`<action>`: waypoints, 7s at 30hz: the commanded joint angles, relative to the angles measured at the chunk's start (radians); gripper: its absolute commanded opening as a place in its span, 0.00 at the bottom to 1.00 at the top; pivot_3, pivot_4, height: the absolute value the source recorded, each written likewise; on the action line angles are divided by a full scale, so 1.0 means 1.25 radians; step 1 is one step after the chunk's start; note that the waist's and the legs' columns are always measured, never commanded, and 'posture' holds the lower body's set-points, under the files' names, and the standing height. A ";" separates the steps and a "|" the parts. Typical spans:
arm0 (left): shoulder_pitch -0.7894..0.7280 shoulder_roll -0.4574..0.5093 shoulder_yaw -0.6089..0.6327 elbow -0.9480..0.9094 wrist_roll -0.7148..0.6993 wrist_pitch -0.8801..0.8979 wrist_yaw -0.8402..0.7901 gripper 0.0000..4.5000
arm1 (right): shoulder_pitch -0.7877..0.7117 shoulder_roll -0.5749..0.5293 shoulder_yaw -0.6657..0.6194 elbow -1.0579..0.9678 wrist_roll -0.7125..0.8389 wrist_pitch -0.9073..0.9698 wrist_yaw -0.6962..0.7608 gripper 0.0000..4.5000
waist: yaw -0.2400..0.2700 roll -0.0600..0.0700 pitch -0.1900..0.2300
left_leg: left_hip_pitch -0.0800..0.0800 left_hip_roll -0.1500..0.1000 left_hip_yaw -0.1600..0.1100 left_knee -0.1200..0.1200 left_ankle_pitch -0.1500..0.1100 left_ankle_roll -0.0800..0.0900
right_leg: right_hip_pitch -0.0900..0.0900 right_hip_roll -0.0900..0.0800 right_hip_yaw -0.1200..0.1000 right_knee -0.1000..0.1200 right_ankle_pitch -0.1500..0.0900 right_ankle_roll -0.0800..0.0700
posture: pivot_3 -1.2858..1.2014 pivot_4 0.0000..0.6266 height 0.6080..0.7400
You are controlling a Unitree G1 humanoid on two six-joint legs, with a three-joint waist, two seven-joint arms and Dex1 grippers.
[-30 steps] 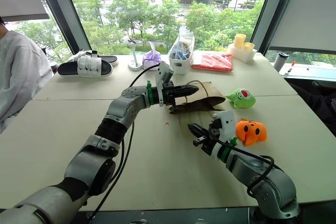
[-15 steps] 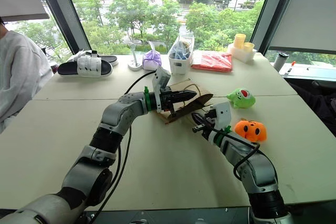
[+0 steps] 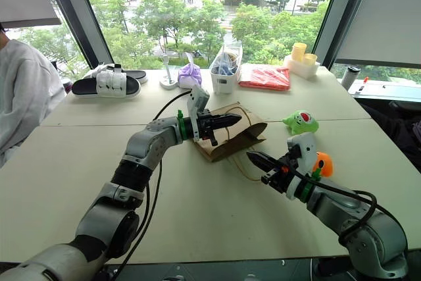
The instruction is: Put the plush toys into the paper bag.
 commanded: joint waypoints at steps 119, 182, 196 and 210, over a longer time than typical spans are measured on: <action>0.013 0.038 0.003 -0.256 -0.266 0.232 -0.106 0.00 | -0.123 -0.159 0.260 0.047 -0.468 -0.164 0.183 0.01 | -0.012 0.001 0.000 | 0.000 0.000 -0.001 0.000 0.001 -0.002 | 0.000 0.000 0.001 0.000 0.000 0.000 | 0.52 0.24 1.00; 0.058 -0.001 0.047 -0.259 -0.243 0.181 0.054 0.00 | -0.706 -0.020 0.100 1.331 -0.682 -0.572 -0.181 0.01 | -0.017 0.002 -0.001 | 0.000 0.000 0.003 -0.004 0.006 -0.009 | -0.003 0.000 0.003 -0.001 0.001 -0.001 | 0.52 0.24 1.00; -0.013 -0.002 0.081 -0.145 -0.252 0.167 0.008 0.00 | -0.046 -0.344 -0.186 0.062 -0.161 0.102 0.303 0.01 | -0.016 0.003 0.000 | 0.001 0.001 0.002 0.000 0.000 0.000 | 0.001 0.000 0.001 -0.001 0.000 0.000 | 0.52 0.24 1.00; -0.017 -0.036 0.059 -0.151 -0.251 0.177 -0.009 0.00 | -0.197 -0.273 0.176 0.146 -0.333 -0.015 0.262 0.01 | -0.012 0.002 0.000 | -0.001 0.000 0.002 0.000 0.001 -0.001 | -0.001 0.000 0.001 -0.001 0.001 -0.001 | 0.52 0.24 1.00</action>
